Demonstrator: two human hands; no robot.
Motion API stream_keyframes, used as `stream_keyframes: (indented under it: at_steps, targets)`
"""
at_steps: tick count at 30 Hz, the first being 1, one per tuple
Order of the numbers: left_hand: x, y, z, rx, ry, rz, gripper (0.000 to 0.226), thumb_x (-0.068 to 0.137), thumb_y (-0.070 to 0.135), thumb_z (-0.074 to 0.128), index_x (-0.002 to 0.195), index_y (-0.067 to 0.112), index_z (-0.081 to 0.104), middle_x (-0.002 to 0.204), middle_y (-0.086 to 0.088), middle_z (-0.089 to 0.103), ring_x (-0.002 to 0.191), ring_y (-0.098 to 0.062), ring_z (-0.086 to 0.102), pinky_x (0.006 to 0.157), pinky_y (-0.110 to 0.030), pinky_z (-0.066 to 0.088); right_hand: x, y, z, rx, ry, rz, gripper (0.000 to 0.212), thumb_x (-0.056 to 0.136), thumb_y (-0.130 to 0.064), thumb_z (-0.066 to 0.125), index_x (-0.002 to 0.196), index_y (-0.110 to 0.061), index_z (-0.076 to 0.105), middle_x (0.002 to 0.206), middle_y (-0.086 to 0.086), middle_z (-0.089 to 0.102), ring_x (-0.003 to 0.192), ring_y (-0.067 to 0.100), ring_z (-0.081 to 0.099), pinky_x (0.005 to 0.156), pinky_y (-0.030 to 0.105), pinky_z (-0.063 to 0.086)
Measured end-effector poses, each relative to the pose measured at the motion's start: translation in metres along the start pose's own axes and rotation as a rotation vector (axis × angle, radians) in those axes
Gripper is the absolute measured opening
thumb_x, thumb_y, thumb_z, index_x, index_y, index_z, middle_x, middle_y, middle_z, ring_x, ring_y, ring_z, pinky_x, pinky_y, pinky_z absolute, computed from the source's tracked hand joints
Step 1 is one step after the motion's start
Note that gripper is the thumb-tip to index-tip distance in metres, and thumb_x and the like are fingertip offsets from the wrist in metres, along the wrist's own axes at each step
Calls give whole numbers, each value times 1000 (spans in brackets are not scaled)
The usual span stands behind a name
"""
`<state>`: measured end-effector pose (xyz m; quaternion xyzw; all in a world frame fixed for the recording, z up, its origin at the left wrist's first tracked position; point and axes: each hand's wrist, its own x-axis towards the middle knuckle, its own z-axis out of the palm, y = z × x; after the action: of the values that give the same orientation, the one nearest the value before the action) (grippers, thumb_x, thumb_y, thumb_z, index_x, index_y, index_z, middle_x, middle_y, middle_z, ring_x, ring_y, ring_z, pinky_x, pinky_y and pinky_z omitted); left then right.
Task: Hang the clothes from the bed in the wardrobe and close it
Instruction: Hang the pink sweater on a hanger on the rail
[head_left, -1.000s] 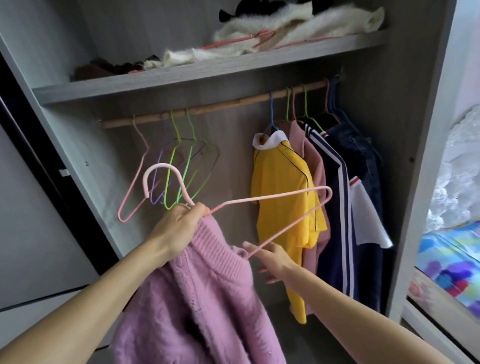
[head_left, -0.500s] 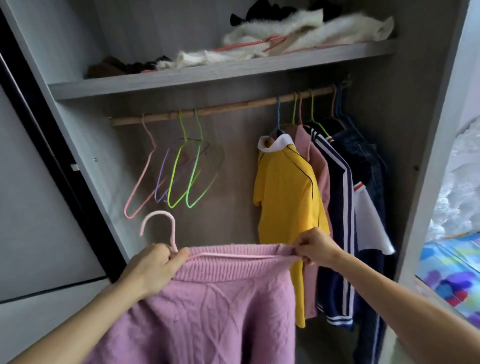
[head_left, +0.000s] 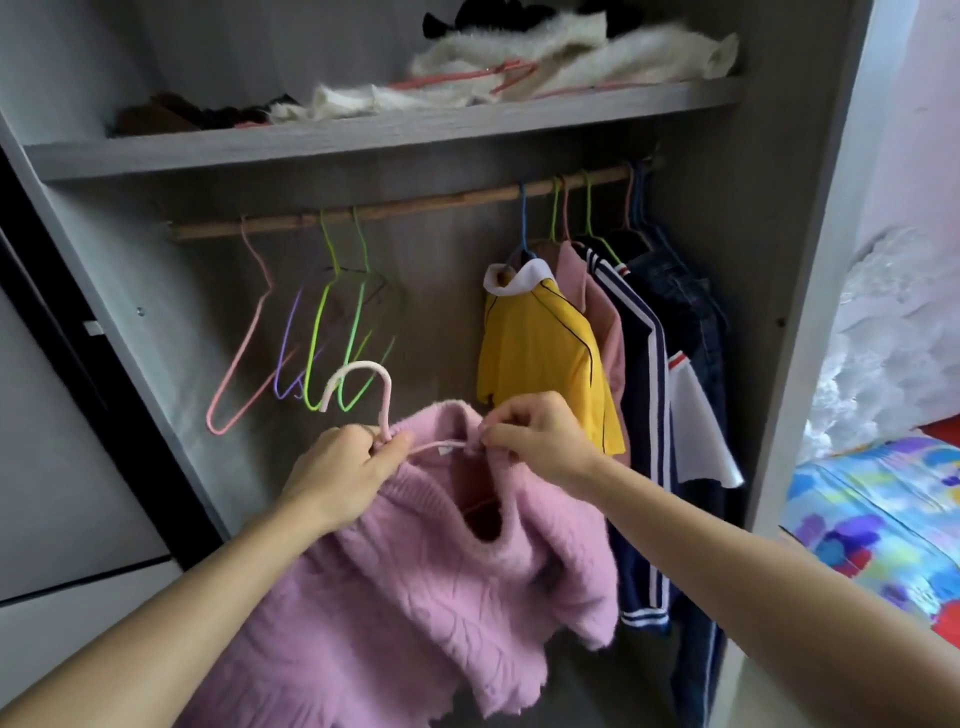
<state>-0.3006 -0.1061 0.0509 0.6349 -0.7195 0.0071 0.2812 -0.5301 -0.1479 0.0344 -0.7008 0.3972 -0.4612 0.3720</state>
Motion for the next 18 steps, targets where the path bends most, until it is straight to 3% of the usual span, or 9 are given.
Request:
stream_keyframes:
  at_steps: [2, 5, 8, 10, 14, 18]
  targets:
    - [-3, -2, 1, -31, 17, 62, 55, 84, 59, 39, 47, 20, 51, 47, -3, 51, 70, -32, 65, 60, -34, 44, 6, -14, -4, 240, 82, 90, 9, 84, -1, 67, 75, -1, 71, 75, 9, 71, 66, 16, 66, 57, 25, 53]
    - [-5, -11, 7, -39, 41, 127, 62, 83, 66, 29, 51, 20, 56, 69, -10, 69, 81, -30, 68, 65, -36, 51, 12, -33, -5, 390, 25, 162, 14, 86, -1, 66, 73, -2, 69, 73, 9, 71, 66, 17, 68, 66, 31, 59]
    - [-2, -18, 5, -92, 67, 143, 75, 82, 70, 26, 54, 5, 53, 68, -9, 70, 76, -25, 69, 65, -42, 50, 18, -28, 1, -87, 77, -31, 10, 87, -15, 68, 79, -11, 71, 83, 3, 73, 76, 16, 67, 76, 37, 58]
    - [0, -18, 3, -137, 114, 141, 74, 80, 69, 31, 55, 4, 57, 68, -11, 70, 77, -25, 69, 66, -43, 51, 18, -22, 4, -378, 85, -121, 11, 92, -26, 59, 85, -18, 63, 88, -1, 70, 83, 18, 65, 78, 41, 53]
    - [4, -14, 2, -169, 122, 137, 74, 78, 77, 35, 72, 12, 67, 78, -6, 73, 87, -22, 69, 75, -42, 54, 1, -12, 19, -544, -20, -226, 16, 100, -37, 36, 93, -24, 41, 85, -2, 67, 76, 23, 61, 72, 44, 50]
    - [-3, -14, -8, -101, 64, 210, 64, 77, 80, 35, 79, 25, 69, 54, 3, 59, 55, -10, 58, 57, -36, 48, -18, -5, 17, -596, -147, -455, 37, 94, -59, 38, 101, -24, 51, 76, -6, 66, 67, 16, 60, 62, 36, 48]
